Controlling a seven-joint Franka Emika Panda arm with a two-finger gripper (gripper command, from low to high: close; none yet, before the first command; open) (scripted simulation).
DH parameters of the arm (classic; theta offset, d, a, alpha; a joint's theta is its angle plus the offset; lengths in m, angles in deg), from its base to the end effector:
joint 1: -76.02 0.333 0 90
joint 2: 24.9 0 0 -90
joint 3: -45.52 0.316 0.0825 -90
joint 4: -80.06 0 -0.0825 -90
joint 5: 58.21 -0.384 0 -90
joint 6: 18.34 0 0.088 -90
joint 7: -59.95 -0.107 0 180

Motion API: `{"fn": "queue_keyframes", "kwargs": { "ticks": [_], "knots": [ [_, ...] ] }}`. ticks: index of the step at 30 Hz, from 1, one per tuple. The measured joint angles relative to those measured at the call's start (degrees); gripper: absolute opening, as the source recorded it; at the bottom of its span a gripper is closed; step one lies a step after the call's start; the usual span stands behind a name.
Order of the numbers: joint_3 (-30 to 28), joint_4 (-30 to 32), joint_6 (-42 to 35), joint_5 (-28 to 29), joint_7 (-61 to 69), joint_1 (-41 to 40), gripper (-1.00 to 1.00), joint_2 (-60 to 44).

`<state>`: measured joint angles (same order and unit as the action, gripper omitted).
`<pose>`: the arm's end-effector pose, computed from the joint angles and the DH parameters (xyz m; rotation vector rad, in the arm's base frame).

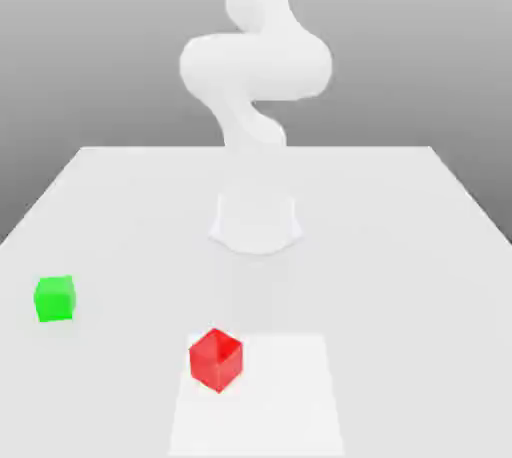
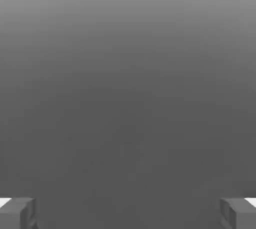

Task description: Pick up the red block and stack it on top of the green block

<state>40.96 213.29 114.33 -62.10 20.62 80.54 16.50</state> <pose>0.3767 -0.0093 0.6704 -2.4880 0.9285 -0.8703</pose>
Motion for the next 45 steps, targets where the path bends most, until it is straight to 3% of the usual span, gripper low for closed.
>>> {"fn": "queue_keyframes", "kwargs": {
  "ticks": [11, 18, 23, 27, 31, 34, 38, 39, 42, 45],
  "knots": [
    [-15.32, 6.17, 3.12, -18.26, 29.55, 15.71, 0.0, -20.76],
    [-18.38, 10.09, 5.22, -27.41, 46.38, 19.64, 0.0, -33.46],
    [-18.5, 13.32, 8.36, -29.98, 55.61, 20.26, 0.0, -40.55],
    [-18.62, 16.28, 12.29, -28.8, 60.76, 19.8, 0.0, -44.25],
    [-19.47, 19.63, 17.33, -23.87, 63.3, 19.11, 0.0, -45.78],
    [-21.05, 22.36, 21.47, -16.61, 62.7, 18.48, 0.0, -45.26],
    [-23.67, 25.75, 26.36, -0.72, 57.31, 16.25, 0.0, -42.51],
    [-23.69, 25.98, 27.39, 0.66, 56.97, 15.79, 0.0, -42.73],
    [-22.02, 25.75, 30.35, -1.56, 59.09, 15.78, 0.0, -45.49],
    [-18.45, 25.1, 33.3, -7.3, 63.32, 13.54, 0.0, -49.31]
  ]
}}
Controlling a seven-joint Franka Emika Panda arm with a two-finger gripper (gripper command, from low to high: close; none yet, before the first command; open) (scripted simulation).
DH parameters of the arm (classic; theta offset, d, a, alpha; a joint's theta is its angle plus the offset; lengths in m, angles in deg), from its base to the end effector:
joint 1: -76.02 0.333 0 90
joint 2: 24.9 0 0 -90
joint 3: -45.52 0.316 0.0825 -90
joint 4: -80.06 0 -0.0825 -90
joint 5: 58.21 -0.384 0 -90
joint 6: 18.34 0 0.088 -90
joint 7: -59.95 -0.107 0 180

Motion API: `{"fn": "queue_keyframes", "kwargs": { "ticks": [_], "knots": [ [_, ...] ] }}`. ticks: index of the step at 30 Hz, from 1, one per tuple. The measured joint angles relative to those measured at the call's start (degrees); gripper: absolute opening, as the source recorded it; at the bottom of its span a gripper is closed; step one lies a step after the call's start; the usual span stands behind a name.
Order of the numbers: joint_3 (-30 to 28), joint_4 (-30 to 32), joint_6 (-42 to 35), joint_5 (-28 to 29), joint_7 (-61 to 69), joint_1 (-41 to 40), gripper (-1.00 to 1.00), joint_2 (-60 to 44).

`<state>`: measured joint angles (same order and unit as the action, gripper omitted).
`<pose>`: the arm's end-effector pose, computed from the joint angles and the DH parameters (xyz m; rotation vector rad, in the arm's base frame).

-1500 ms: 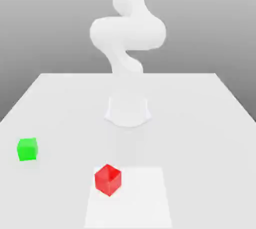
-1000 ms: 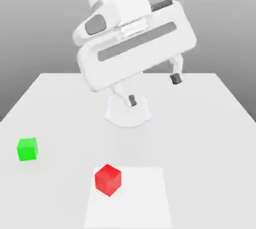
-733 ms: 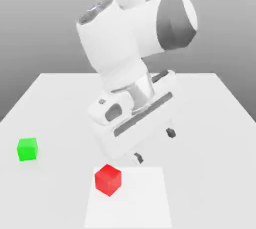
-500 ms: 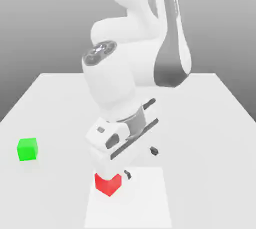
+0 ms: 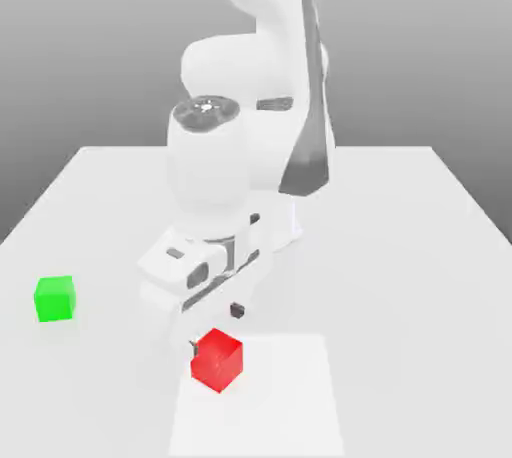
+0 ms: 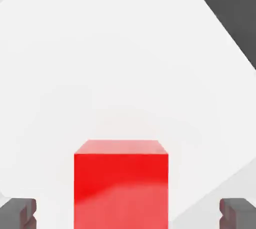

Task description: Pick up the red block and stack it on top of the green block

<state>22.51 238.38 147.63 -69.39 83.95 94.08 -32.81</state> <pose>0.3819 -0.0517 0.1787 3.1247 0.2301 0.0150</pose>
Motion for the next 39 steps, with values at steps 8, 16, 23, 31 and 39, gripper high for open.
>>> {"fn": "queue_keyframes", "kwargs": {
  "ticks": [8, 16, 23, 31, 39],
  "knots": [
    [9.3, -1.33, 4.68, -9.73, 7.29, -7.19, -1.0, -6.68],
    [3.74, -0.33, 1.38, -1.95, 1.45, -3.3, -1.0, -1.85],
    [-0.07, 1.22, -5.46, 10.09, -7.22, -2.82, -1.0, 6.91],
    [-12.12, 0.02, -11.44, 18.26, 4.95, -16.73, -1.0, 13.15],
    [-23.69, -1.16, -14.06, 22.46, 18.43, -27.26, -1.0, 14.78]
  ]
}}
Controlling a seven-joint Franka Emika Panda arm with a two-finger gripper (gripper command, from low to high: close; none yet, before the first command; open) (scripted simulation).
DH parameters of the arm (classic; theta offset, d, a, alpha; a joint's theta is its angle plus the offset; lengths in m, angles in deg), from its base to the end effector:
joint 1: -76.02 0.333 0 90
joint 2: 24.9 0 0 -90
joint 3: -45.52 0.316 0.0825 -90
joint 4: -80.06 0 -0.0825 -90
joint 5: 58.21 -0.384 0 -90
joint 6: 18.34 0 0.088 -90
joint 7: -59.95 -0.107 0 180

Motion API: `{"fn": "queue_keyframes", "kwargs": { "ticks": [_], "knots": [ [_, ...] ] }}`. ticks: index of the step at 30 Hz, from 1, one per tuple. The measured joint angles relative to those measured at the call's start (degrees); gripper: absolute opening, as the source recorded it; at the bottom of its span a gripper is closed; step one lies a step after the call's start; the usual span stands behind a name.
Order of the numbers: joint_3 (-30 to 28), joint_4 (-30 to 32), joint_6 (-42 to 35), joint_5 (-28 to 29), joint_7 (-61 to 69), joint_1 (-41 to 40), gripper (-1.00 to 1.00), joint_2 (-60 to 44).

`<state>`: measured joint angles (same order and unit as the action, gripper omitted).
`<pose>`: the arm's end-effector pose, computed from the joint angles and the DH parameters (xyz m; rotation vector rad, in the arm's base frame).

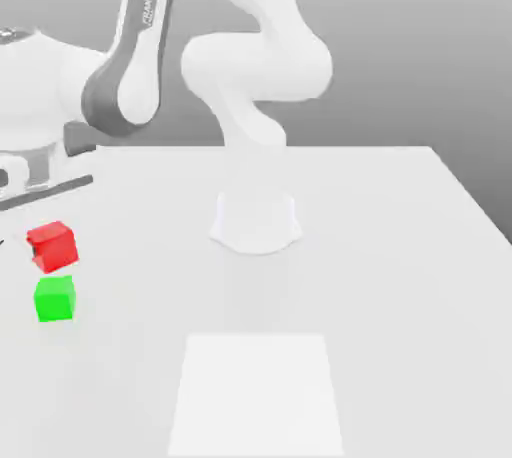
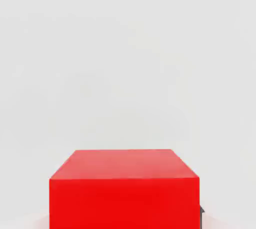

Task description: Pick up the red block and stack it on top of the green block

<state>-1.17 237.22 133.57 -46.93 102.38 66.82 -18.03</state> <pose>0.2326 -0.3177 0.2452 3.1382 -0.0895 -0.0075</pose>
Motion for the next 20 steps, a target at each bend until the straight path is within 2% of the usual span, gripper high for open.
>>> {"fn": "queue_keyframes", "kwargs": {
  "ticks": [5, 9, 13, 18, 19, 20],
  "knots": [
    [-0.81, -0.65, 1.83, -2.89, 2.54, 0.39, -1.0, -3.09],
    [-0.43, -0.83, 4.32, -8.12, 6.25, 1.01, -1.0, -6.61],
    [1.61, -0.82, 7.23, -16.44, 12.16, 0.85, -1.0, -10.77],
    [8.94, -0.82, 10.82, -29.52, 21.61, -3.43, -1.0, -15.98],
    [10.3, -0.83, 11.3, -31.39, 23.0, -4.3, 1.0, -16.66],
    [10.3, -0.83, 11.3, -31.39, 23.0, -4.3, 1.0, -16.66]
  ]
}}
